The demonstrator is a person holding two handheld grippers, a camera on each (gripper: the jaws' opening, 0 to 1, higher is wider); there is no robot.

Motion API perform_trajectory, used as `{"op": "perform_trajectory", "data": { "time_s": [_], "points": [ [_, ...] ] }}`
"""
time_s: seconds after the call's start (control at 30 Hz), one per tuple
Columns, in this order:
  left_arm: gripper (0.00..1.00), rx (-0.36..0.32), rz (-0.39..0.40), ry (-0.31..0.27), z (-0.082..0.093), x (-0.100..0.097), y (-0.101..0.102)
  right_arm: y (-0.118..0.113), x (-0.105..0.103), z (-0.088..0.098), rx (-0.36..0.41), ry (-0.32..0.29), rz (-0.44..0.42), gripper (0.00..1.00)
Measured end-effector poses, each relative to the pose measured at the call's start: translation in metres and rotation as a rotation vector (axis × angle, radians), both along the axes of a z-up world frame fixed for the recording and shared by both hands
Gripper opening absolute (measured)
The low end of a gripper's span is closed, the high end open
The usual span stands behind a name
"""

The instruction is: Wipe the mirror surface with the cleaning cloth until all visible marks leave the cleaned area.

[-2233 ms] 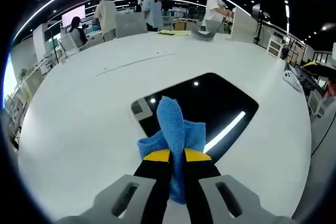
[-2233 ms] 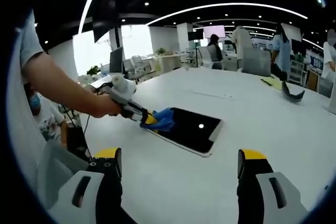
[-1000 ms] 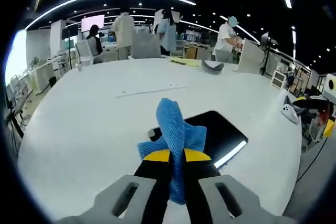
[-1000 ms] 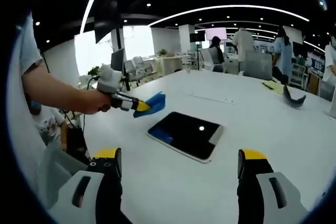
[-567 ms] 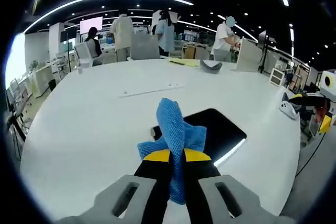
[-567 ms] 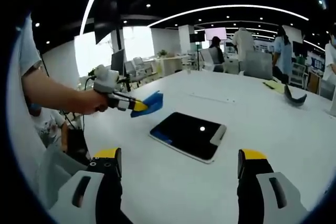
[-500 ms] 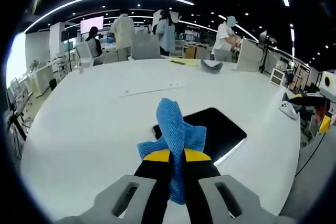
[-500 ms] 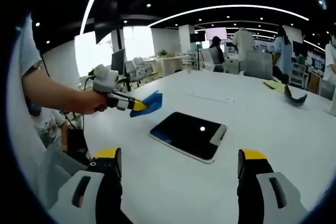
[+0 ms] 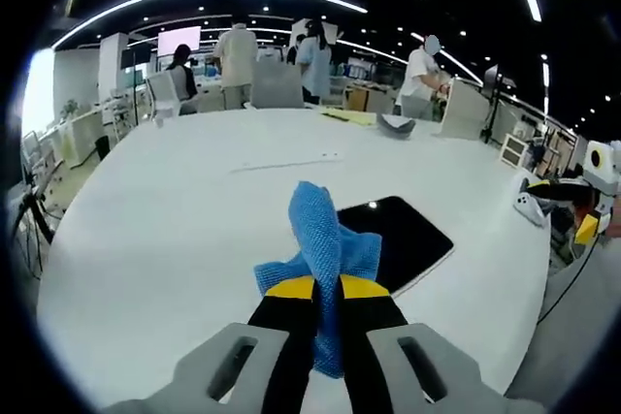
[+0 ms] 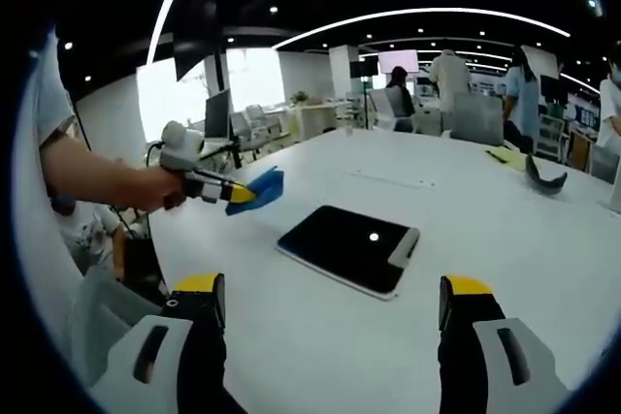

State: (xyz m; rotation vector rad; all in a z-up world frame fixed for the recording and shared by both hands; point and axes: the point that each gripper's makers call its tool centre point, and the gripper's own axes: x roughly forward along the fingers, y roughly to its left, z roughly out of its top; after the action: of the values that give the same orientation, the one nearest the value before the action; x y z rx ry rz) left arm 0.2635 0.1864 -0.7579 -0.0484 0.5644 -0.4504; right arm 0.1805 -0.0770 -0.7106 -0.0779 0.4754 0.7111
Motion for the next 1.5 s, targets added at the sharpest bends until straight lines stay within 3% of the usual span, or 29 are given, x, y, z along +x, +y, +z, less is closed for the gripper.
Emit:
{"op": "perform_trajectory", "data": {
  "time_s": [0.37, 1.03, 1.5],
  "points": [
    [0.05, 0.004, 0.029, -0.008, -0.001, -0.018, 0.024, 0.002, 0.001, 0.003, -0.01, -0.004, 0.009, 0.91],
    [0.05, 0.02, 0.045, -0.003, -0.004, -0.038, 0.042, 0.013, -0.001, 0.002, -0.013, -0.005, 0.029, 0.9],
    [0.05, 0.048, 0.038, 0.033, -0.029, -0.055, 0.049, 0.014, -0.006, 0.001, -0.02, 0.001, 0.025, 0.9]
  ]
}}
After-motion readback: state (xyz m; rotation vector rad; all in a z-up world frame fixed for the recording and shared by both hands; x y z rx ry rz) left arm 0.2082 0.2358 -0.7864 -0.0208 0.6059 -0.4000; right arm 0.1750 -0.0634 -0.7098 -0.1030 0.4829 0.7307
